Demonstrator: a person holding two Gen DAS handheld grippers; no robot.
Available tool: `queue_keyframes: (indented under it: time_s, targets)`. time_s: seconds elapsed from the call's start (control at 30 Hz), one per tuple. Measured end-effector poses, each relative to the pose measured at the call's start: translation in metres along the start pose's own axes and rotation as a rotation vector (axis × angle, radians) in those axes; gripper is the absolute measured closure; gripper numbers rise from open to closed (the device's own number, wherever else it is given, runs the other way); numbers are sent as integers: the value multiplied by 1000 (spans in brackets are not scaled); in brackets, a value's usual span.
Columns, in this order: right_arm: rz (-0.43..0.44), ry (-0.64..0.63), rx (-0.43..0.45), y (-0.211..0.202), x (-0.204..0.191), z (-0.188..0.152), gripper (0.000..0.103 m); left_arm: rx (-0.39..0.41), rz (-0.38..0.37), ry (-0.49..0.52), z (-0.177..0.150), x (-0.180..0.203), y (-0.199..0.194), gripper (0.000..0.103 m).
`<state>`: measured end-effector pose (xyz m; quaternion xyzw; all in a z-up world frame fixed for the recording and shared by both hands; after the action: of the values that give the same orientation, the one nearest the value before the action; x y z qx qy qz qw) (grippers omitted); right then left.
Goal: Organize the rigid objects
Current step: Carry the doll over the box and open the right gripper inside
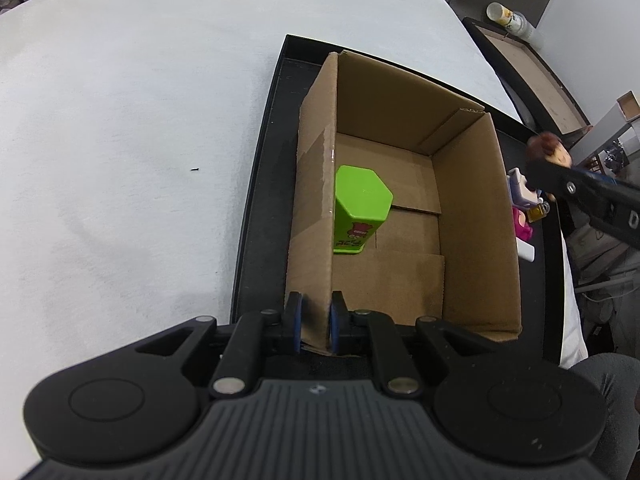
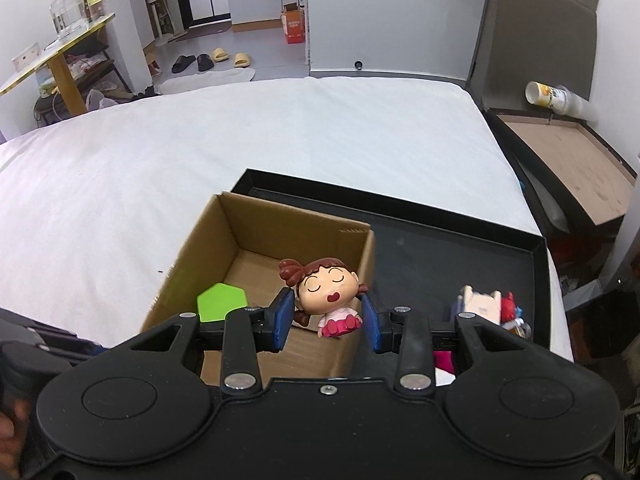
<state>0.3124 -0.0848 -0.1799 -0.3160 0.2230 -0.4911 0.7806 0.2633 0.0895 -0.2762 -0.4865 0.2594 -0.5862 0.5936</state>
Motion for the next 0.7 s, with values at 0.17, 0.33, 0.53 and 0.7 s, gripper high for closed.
queue_keyframes:
  time_s: [0.17, 0.33, 0.53, 0.7]
  targets:
    - [4, -13, 2, 8, -13, 11, 67, -3, -13, 3, -1, -2, 0, 90]
    - [20, -31, 6, 18, -28, 22, 67, -11, -25, -2, -1, -2, 2, 90]
    - [35, -54, 11, 29, -43, 36, 67, -12, -31, -7, -1, -1, 3, 90]
    - [63, -58, 8, 34, -53, 44, 66, -12, -36, -10, -1, -1, 4, 90]
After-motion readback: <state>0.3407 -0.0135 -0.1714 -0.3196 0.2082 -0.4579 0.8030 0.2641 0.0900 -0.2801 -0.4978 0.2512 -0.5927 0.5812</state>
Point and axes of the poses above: each gripper's, at about its wrist camera, not at the fingertips, and y roughly the way its jaws point, x to its right, z to its top, the point moved 7 cm from there along y, roughly the way its jaws point, and after that the axes turned 8 degrees about x, right-handed, at the moved point
